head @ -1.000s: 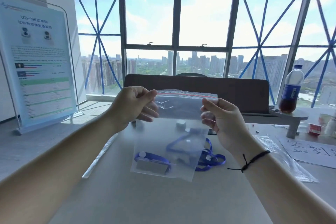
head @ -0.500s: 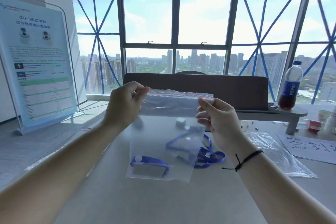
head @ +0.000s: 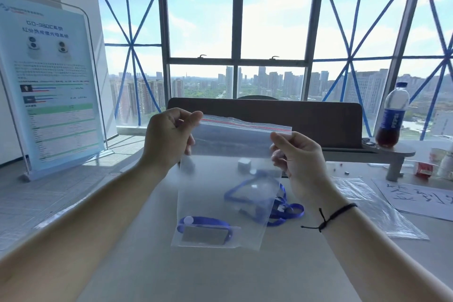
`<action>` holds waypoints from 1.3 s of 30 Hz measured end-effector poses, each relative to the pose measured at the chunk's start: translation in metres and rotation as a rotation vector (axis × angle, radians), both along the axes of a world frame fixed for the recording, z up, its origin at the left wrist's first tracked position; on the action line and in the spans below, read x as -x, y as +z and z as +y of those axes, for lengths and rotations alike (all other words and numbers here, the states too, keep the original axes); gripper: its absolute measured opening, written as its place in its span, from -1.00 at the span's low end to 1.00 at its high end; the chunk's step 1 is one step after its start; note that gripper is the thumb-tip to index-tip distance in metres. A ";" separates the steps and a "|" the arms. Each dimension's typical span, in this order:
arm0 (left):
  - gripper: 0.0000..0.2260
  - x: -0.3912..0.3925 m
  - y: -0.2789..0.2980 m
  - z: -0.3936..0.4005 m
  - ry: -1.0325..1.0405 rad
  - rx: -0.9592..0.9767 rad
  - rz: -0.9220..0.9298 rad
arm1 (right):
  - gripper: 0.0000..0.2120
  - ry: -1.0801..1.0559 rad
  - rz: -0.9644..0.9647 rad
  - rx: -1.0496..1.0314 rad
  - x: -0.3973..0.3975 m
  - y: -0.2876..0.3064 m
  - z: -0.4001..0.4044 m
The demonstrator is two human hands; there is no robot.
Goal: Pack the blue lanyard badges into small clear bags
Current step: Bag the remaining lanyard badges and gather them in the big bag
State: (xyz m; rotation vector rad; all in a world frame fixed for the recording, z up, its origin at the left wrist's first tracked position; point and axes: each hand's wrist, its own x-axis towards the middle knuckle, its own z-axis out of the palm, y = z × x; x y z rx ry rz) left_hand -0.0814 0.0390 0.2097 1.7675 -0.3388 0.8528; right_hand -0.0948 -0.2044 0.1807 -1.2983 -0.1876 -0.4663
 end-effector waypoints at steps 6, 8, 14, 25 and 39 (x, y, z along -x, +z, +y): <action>-0.77 0.001 -0.003 0.008 -0.096 -0.006 0.012 | -0.93 0.081 -0.001 -0.049 0.001 0.002 0.001; -0.76 0.003 -0.004 0.011 -0.104 0.010 0.029 | -0.93 0.089 -0.016 -0.042 0.001 0.003 0.004; -0.76 -0.001 -0.013 0.031 -0.188 0.128 0.058 | -0.91 0.143 -0.032 -0.106 -0.007 -0.002 0.023; -0.31 -0.024 -0.144 0.092 -0.515 0.003 0.686 | -0.96 0.409 0.180 -0.376 -0.055 0.012 0.134; -0.88 -0.051 -0.170 0.233 0.321 0.045 0.449 | -0.89 0.243 0.436 -0.207 -0.168 -0.045 0.219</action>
